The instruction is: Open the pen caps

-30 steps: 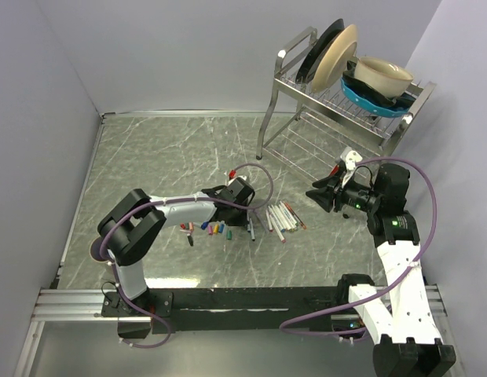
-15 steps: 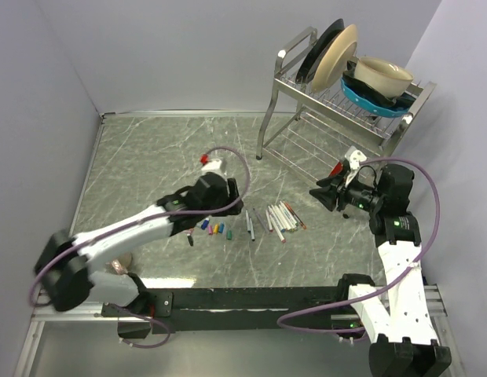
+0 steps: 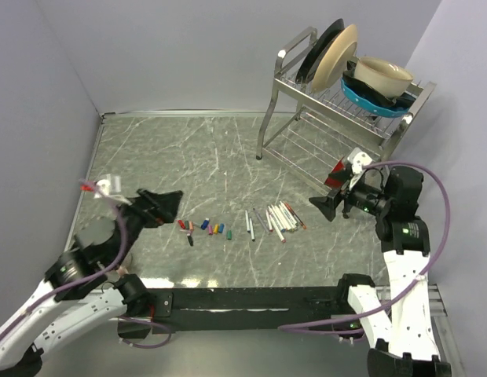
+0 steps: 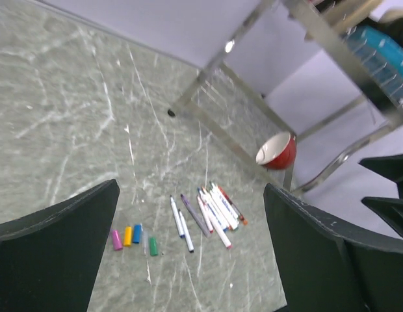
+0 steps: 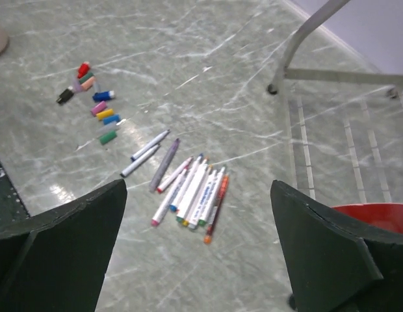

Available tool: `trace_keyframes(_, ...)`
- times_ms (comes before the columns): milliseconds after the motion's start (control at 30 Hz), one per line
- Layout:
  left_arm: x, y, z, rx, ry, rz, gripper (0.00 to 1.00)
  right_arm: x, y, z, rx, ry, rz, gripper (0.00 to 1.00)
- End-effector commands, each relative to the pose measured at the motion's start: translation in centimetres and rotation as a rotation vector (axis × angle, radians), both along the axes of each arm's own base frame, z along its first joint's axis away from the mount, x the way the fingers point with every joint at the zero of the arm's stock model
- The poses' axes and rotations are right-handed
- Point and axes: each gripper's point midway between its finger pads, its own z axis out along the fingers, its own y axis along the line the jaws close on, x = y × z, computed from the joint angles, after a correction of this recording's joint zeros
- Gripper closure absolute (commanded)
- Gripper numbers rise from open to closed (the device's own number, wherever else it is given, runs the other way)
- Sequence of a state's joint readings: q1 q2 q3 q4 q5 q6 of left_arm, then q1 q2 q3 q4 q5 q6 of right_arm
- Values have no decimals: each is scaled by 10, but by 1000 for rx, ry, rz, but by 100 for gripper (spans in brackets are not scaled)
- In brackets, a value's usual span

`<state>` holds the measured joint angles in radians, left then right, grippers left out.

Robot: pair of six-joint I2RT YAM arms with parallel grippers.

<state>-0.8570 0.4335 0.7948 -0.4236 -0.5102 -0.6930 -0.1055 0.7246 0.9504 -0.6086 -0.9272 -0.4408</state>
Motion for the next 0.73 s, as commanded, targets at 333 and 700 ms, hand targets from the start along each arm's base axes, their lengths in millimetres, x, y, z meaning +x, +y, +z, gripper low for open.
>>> trace_keyframes(333,-14,35,-7,22,0,74,1,2,-58,116,201,-140,-538,0)
trace_keyframes(700,-12,33,-10,33,11,76,1,0,-57,115,208,-139,-540,0)
